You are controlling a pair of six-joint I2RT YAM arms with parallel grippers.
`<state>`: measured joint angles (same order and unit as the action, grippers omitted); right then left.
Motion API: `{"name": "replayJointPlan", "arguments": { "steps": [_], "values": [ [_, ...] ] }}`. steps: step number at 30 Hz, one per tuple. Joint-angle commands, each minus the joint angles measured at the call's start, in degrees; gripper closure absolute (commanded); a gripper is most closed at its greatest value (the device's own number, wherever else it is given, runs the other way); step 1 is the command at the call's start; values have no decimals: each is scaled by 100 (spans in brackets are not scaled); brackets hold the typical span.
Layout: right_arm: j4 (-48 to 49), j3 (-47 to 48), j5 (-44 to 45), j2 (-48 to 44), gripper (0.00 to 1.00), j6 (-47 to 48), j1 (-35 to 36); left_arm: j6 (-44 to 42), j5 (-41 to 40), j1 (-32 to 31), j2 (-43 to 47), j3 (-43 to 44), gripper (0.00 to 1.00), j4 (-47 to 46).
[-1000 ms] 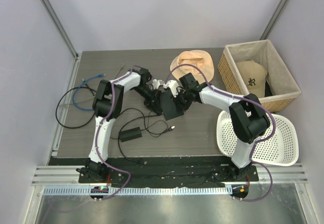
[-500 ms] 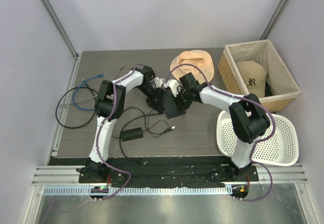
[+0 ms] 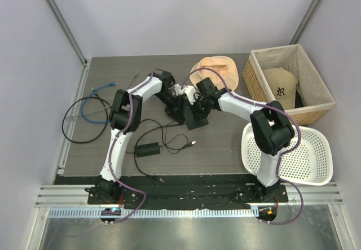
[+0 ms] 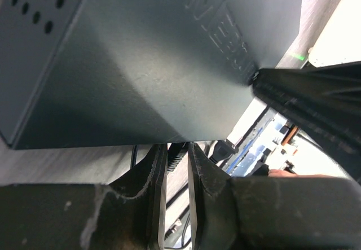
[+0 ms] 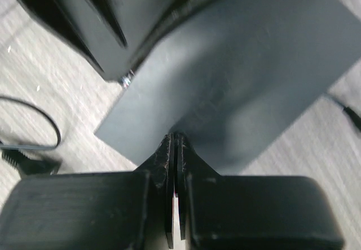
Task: Pull the plug from the switch port
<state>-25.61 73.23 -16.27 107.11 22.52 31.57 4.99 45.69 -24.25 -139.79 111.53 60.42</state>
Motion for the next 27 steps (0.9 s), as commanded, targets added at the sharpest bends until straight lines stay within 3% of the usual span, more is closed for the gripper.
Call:
{"name": "replayJointPlan", "arguments": {
  "steps": [1, 10, 17, 24, 27],
  "values": [
    [3, 358, -34, 344, 99, 6, 138, -315, -904, -10, -470, 290, 100, -514],
    [310, -230, 256, 601, 99, -441, 156, -429, -860, 78, -576, 414, 100, -268],
    [354, -248, 300, 679, 99, -512, 156, -262, -404, 210, -163, -535, 100, -646],
    [372, -213, 309, 715, 99, -495, 165, -481, -534, 245, -725, 859, 100, -50],
    [363, -257, 318, 671, 99, -477, 165, -648, -518, 245, -761, 889, 100, 92]
  ]
}}
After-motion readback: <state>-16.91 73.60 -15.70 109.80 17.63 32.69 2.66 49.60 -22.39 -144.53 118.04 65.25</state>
